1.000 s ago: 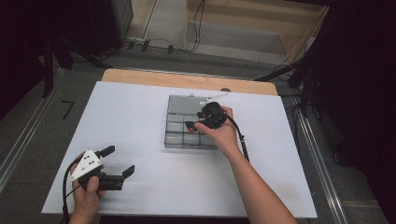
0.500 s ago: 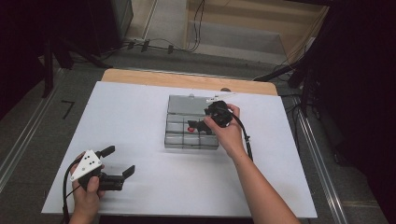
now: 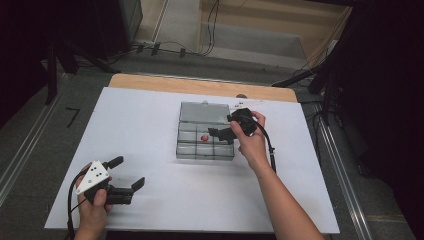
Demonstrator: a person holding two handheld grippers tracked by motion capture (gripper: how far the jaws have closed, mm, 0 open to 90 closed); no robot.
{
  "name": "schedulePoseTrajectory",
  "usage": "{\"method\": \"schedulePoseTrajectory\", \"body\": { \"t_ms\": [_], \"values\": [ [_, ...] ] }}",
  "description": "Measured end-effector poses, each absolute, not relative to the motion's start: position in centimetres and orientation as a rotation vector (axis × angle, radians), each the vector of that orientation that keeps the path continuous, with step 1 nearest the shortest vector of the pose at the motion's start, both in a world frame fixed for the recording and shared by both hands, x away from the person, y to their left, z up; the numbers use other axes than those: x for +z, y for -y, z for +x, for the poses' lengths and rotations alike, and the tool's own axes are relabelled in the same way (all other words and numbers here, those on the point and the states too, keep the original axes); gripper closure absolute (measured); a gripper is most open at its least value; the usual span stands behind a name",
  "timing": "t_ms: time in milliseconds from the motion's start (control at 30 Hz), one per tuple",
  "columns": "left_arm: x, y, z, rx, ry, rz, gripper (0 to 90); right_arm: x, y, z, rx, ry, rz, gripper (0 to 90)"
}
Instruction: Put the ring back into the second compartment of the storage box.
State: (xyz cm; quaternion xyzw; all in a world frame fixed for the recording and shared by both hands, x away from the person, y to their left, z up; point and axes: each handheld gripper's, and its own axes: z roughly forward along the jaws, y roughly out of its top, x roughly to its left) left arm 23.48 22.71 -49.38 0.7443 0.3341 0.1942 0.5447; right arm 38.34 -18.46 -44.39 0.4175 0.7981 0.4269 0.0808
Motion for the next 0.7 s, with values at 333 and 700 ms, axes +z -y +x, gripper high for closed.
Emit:
{"method": "schedulePoseTrajectory", "body": {
  "t_ms": [333,700],
  "values": [
    [-49.4,-22.7,23.4,0.463,-0.793,1.765,0.0,-44.1,19.9,37.9,1.286,-2.334,1.265,0.0],
    [-49.3,-22.6,23.5,0.468,-0.793,1.768,0.0,-44.1,21.6,37.6,1.33,-2.333,1.235,0.0]
  ]
}}
